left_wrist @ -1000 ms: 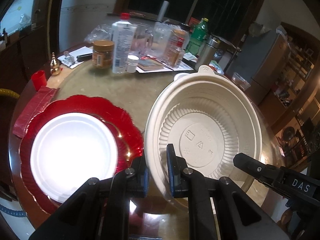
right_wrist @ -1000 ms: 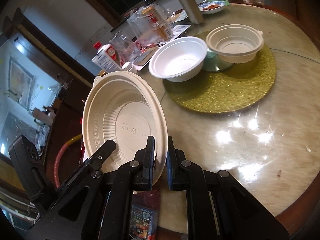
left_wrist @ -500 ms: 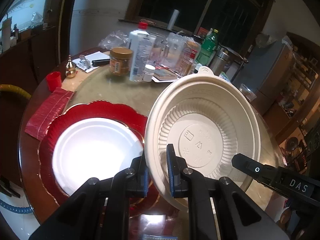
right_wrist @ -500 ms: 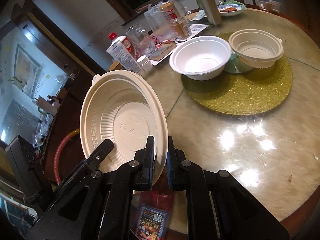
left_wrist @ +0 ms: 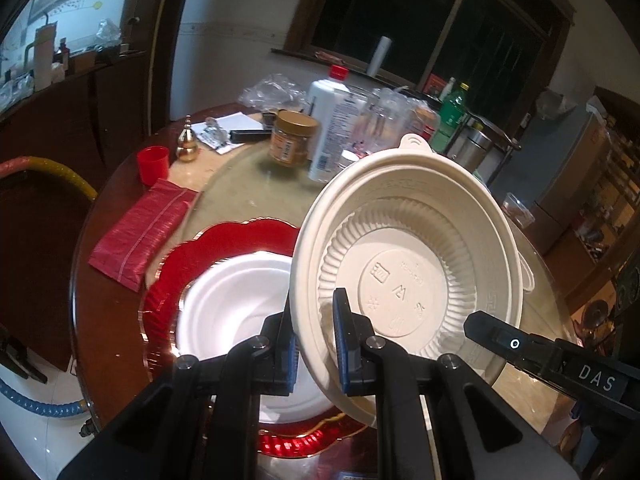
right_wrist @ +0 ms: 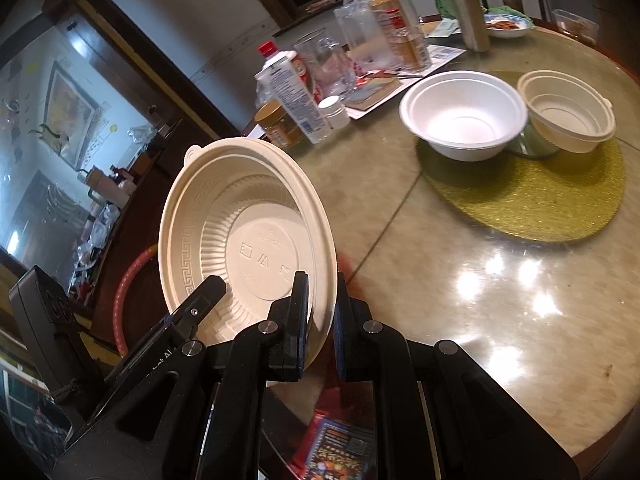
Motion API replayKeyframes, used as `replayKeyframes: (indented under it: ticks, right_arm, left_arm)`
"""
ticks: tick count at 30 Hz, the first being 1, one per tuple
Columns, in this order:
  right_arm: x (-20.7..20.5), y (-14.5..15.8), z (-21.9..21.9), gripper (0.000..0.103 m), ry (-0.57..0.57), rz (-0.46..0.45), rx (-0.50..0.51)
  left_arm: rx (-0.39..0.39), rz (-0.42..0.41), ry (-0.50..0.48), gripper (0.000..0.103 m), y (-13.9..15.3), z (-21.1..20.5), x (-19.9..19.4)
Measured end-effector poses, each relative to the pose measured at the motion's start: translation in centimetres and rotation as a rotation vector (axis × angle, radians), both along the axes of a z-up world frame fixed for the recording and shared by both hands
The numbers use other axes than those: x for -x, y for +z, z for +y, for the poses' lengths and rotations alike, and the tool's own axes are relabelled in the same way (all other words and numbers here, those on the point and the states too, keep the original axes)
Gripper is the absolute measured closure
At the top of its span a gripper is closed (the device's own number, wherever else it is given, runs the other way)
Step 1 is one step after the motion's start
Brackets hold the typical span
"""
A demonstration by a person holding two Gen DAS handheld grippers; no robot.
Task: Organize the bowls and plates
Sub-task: 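Lift the beige bowl and carry it over the stacked red plates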
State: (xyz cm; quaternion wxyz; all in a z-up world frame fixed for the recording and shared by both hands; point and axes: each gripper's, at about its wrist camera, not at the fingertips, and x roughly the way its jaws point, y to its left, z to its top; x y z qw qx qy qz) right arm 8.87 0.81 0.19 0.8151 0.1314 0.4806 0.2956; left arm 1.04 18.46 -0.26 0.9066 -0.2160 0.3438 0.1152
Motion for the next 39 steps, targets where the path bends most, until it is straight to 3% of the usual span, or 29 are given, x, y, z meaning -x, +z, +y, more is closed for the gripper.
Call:
replayKeyframes:
  ticks: [14, 39]
  right_arm:
    - [0.6, -0.5, 4.5, 0.092, 0.090, 0.014, -0.011]
    - [-0.1, -3.3, 7.4, 0.092, 0.161, 0.087, 0.001]
  left_arm:
    - [-0.014, -0.004, 0.085, 0.090, -0.3, 3.2, 2.2]
    - [-0.060, 0.078, 0.136, 0.090, -2.1, 4.4, 2.7]
